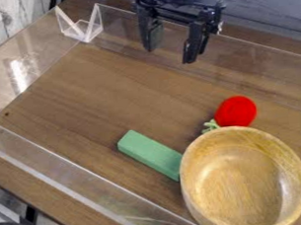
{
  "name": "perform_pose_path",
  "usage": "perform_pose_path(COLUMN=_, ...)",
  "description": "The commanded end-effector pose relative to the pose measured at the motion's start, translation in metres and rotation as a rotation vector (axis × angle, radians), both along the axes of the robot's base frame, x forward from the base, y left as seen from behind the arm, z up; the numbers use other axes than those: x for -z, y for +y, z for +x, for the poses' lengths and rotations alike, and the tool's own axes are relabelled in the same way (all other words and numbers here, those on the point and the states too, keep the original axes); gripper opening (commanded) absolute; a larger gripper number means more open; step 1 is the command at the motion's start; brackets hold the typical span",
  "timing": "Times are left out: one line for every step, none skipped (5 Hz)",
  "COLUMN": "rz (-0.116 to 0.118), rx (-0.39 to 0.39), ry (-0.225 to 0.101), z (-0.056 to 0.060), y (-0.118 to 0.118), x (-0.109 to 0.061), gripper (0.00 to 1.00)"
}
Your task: Move the red object to the left side of the table
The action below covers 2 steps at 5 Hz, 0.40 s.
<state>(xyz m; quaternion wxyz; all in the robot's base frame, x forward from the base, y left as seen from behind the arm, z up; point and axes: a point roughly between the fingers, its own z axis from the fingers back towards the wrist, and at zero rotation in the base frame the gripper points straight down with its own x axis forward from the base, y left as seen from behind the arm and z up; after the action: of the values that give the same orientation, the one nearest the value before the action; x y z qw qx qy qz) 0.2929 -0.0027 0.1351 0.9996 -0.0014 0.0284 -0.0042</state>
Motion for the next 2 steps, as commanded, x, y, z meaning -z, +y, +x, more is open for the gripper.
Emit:
perform_pose_path(rz=-0.016, rx=0.106, ry=0.016, z=-0.004, y=-0.014, x=0.026, gripper=1.0)
perform_pose_path(rz=-0.038, rx=0.221, ry=0.016, z=-0.009, y=-0.051, x=0.042, gripper=1.0)
